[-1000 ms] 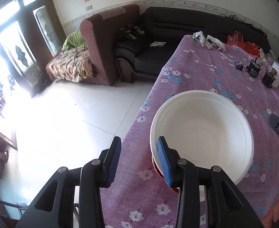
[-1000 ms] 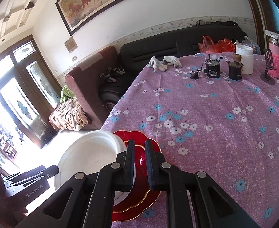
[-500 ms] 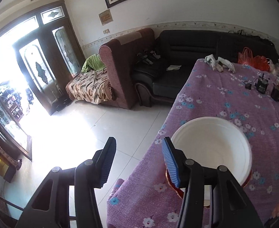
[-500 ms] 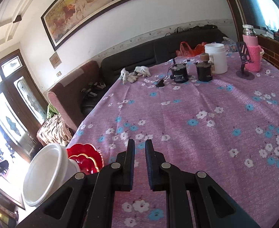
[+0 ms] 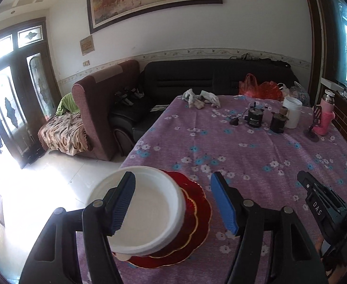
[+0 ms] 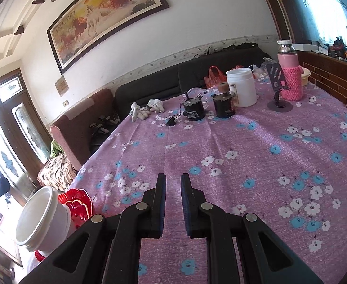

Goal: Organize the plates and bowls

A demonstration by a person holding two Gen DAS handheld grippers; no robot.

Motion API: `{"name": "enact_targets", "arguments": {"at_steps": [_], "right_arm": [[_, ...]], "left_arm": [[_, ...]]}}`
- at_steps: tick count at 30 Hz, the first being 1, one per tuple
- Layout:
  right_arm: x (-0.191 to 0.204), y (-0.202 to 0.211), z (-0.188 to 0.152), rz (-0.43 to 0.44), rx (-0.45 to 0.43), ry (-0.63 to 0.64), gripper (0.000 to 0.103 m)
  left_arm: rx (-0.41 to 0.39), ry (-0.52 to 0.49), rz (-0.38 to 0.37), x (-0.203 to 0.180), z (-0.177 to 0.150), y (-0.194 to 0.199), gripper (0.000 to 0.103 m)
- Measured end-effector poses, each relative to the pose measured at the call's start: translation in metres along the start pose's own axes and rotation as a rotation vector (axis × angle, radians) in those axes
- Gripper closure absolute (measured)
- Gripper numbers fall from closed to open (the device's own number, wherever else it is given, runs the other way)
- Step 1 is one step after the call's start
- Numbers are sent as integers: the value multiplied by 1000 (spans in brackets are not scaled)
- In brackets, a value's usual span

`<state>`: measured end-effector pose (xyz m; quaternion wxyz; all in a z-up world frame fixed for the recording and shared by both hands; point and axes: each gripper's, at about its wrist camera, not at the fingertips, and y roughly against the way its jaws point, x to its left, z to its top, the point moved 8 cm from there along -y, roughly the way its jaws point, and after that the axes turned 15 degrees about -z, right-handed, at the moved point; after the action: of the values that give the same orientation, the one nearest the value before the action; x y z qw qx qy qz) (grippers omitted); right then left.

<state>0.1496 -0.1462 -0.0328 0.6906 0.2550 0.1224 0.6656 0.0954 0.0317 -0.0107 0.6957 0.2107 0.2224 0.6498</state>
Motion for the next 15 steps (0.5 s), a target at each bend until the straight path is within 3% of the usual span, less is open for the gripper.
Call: {"name": "enact_targets", "arguments": {"at_steps": [5, 8, 15], "right_arm": [[-33, 7, 8, -17, -30, -16, 79], [-50, 9, 8, -24, -35, -33, 72], [-63, 8, -1, -27, -29, -43, 71]], "left_arm": [[8, 4, -37, -30, -7, -19, 37], [0, 19, -44, -39, -11, -23, 32], [-26, 41, -66, -46, -16, -18, 26]]}}
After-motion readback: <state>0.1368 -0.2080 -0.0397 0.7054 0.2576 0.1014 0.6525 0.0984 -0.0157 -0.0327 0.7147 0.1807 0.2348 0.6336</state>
